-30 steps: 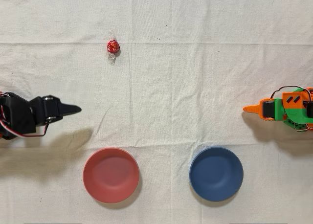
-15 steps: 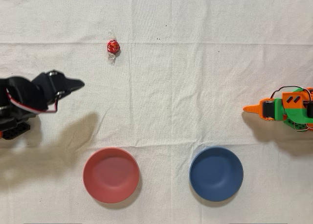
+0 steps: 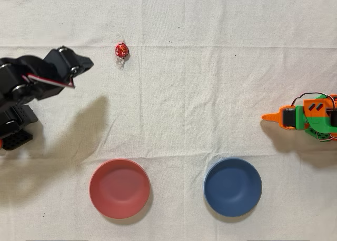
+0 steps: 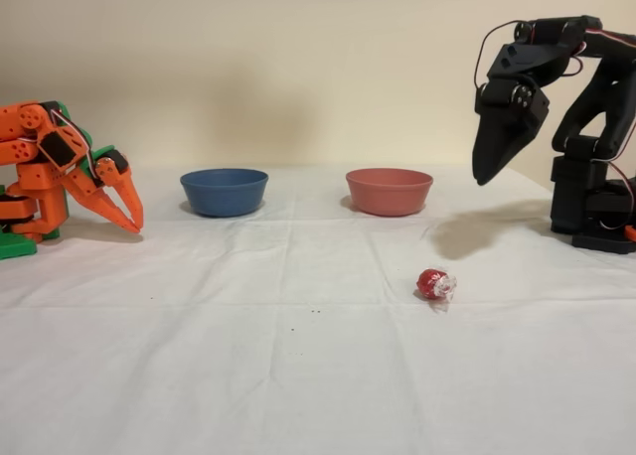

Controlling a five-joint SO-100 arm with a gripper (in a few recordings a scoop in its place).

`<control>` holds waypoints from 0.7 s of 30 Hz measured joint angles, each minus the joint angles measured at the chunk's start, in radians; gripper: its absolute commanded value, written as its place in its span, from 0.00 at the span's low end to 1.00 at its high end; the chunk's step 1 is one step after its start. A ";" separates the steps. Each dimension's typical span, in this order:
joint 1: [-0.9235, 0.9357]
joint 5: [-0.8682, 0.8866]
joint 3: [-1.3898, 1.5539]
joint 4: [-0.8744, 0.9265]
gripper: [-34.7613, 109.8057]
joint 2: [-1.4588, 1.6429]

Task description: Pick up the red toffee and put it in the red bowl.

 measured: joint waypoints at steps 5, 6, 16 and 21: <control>-0.032 0.034 -0.015 -0.048 0.24 -0.080; -0.038 0.031 -0.017 -0.061 0.24 -0.094; -0.038 -0.006 -0.023 -0.181 0.24 -0.236; -0.038 -0.038 -0.037 -0.215 0.24 -0.301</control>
